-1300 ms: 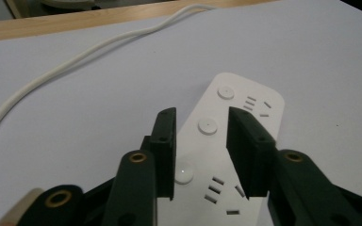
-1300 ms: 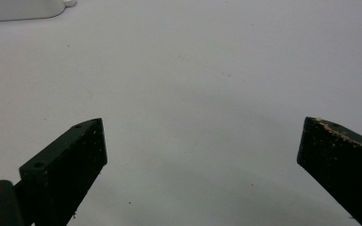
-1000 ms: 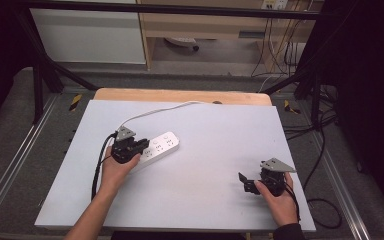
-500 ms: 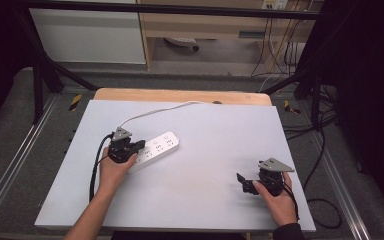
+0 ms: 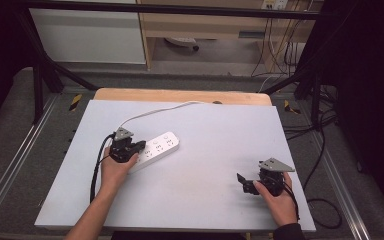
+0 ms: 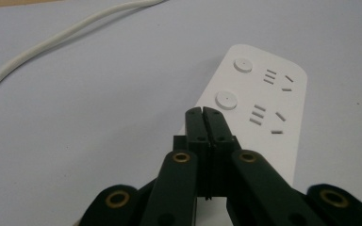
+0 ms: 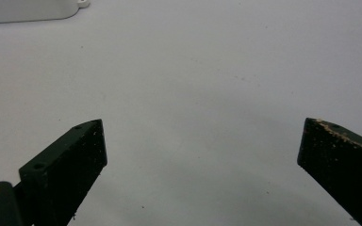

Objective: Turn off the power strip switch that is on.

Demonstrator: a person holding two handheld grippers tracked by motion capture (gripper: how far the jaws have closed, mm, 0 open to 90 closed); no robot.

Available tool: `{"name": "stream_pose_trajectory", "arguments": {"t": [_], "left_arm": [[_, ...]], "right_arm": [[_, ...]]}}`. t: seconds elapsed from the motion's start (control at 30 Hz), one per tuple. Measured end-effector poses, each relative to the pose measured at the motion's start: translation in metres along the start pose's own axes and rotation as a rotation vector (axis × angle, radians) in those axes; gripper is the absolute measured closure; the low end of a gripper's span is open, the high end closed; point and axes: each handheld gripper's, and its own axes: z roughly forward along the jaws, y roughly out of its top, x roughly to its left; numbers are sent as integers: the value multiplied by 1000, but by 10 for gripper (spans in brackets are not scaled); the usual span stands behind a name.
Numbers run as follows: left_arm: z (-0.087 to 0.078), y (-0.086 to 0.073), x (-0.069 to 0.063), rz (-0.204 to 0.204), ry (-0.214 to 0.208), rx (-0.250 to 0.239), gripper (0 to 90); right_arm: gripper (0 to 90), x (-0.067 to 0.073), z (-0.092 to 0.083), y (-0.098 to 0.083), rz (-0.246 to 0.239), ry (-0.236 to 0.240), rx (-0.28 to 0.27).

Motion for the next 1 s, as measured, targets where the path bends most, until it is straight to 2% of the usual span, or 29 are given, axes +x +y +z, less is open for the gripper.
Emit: {"name": "stream_pose_trajectory", "arguments": {"t": [0.27, 0.57, 0.7, 0.77, 1.0], "left_arm": [[1, -1, 1, -2, -7, -3, 900], [4, -1, -6, 27, -14, 6, 900], [1, -1, -2, 13, 2, 3, 900], [1, -2, -1, 2, -4, 1, 900], [2, -2, -2, 13, 0, 10, 900]], "right_arm": [[25, 0, -1, 0, 1, -1, -3], [25, 0, -1, 0, -2, 0, 2], [25, 0, -1, 0, -4, 1, 1], [25, 0, -1, 0, -3, 1, 3], [26, 1, -1, 0, -1, 1, 5]]}}
